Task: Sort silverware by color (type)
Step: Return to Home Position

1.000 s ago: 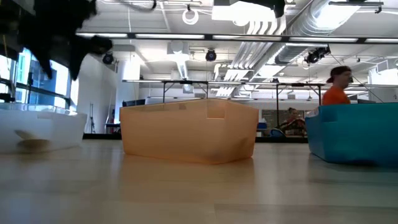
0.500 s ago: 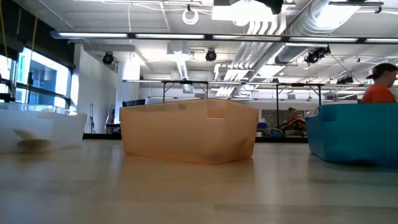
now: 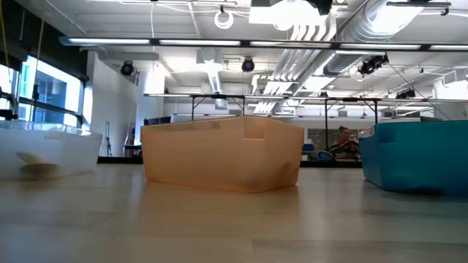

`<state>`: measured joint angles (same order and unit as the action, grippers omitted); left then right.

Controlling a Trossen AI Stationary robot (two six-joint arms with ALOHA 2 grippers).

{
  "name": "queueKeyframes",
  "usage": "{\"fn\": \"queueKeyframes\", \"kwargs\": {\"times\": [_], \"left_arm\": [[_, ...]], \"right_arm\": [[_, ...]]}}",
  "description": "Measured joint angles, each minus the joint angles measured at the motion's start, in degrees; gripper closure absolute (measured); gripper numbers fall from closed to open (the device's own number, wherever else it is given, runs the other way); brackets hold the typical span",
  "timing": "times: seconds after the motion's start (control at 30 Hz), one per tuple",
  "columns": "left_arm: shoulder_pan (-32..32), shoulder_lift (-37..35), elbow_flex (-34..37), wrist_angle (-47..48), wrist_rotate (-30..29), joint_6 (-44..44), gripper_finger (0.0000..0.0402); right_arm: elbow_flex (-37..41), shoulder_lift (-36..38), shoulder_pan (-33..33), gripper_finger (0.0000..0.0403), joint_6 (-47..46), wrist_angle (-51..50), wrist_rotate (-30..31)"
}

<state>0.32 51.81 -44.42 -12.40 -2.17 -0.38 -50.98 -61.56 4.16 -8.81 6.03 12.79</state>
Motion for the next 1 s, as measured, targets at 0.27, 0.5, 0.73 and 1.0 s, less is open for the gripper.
{"fn": "queueKeyframes", "kwargs": {"times": [0.27, 0.5, 0.73, 1.0], "left_arm": [[0.00, 0.46, 0.00, 0.54, 0.00, 1.42, 0.0245], [0.00, 0.44, 0.00, 0.35, -0.33, 0.54, 0.0245], [-0.07, 0.46, 0.00, 0.43, -0.42, 0.59, 0.0245], [-0.07, 0.46, 0.00, 0.46, -0.42, 0.59, 0.0245]], "right_arm": [[-0.02, 0.00, 0.00, 0.0169, 2.93, 1.95, -1.90], [-0.02, 0.00, 0.00, 0.0169, 3.95, 1.65, -1.88], [0.00, 0.00, 0.00, 0.0169, 3.69, 1.52, -1.88], [0.00, 0.00, 0.00, 0.0169, 2.81, 1.52, -1.86]]}}
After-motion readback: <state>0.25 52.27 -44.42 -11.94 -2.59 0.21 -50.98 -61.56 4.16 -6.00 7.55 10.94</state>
